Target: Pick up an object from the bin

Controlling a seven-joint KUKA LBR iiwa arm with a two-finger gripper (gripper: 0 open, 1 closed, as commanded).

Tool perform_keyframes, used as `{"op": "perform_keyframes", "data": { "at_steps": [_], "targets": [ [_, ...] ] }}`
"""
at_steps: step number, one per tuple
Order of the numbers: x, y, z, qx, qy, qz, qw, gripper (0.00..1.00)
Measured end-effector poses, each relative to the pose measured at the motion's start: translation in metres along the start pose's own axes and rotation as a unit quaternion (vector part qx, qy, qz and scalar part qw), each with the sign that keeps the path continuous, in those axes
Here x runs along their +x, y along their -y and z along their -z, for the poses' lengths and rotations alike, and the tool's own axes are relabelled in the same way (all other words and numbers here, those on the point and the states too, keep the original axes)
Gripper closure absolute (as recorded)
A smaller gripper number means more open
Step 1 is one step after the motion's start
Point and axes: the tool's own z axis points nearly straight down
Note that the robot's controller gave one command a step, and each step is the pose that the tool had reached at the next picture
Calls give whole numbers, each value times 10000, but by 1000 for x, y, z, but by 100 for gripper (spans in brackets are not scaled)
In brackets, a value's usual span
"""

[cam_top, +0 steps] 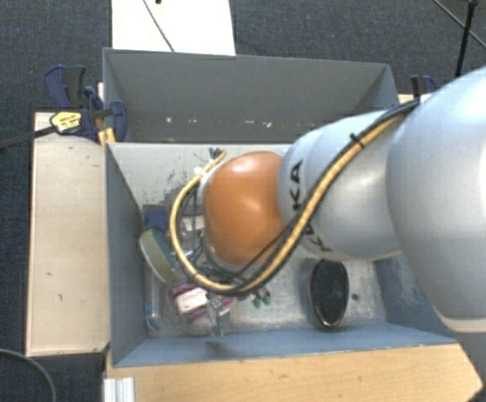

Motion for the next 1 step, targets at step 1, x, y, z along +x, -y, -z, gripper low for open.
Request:
{"op": "perform_keyframes", "data": {
  "at_steps": [1],
  "targets": [
    [6,5,-37,23,128,1095,9939,0]
  ]
}}
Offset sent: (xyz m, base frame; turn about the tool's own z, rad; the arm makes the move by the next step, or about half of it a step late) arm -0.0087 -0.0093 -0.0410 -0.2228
